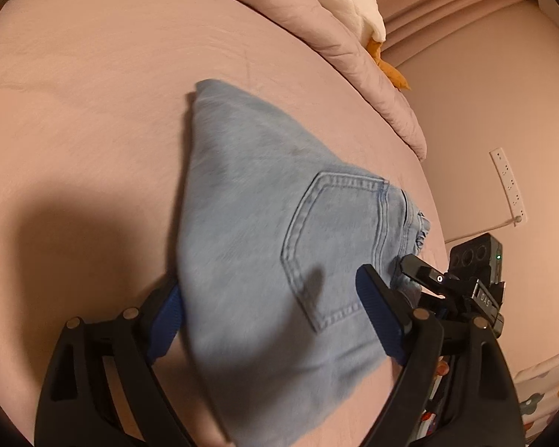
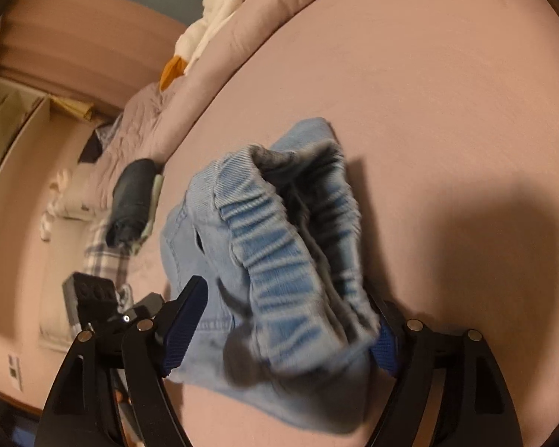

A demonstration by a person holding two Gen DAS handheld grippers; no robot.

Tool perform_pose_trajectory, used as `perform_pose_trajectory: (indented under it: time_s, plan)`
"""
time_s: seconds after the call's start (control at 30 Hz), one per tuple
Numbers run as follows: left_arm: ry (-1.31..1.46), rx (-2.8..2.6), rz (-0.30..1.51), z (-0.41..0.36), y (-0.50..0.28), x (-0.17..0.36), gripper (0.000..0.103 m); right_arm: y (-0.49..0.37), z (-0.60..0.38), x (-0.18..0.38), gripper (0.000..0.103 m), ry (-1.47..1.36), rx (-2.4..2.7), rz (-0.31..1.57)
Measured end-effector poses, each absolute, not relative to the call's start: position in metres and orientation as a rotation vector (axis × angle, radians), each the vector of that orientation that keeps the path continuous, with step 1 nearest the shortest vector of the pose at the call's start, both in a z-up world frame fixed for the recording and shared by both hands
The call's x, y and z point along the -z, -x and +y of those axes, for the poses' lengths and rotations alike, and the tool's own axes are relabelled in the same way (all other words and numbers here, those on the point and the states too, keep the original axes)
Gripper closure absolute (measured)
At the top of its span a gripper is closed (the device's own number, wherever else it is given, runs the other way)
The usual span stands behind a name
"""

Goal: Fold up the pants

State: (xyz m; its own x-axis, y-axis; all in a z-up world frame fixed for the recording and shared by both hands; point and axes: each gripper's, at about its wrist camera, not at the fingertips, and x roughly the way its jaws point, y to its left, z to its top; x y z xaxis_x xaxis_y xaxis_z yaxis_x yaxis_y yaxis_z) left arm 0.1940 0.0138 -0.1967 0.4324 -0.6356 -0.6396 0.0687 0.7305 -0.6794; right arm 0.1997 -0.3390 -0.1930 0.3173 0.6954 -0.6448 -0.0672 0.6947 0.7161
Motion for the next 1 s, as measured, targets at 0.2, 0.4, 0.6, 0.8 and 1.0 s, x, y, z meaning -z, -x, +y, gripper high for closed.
perform_pose_trajectory:
  time_s: [0.2,0.4,0.6,0.8,1.0]
  plan:
    - [0.569,0.481,1.025,0.004,-0.202,0.198,0.017,-0.212,-0.329,0.196,0.022,-0.608,-0.562,1.118]
    - [0.443,0.425,1.019,-0.006,-0.198,0.196,0.031,-0.208,-0.31,0.189,0.025,-0.444,-0.519,1.082]
    - [0.351,0.348,1.001,-0.008,-0.193,0.196,0.051,-0.196,-0.3,0.181,0.038,-0.326,-0.428,1.047]
    - [0.214,0.294,0.951,-0.021,-0.183,0.185,0.071,-0.181,-0.284,0.163,0.051,-0.185,-0.343,0.965]
    - [0.213,0.282,0.914,-0.019,-0.175,0.17,0.082,-0.167,-0.282,0.147,0.057,-0.16,-0.315,0.889]
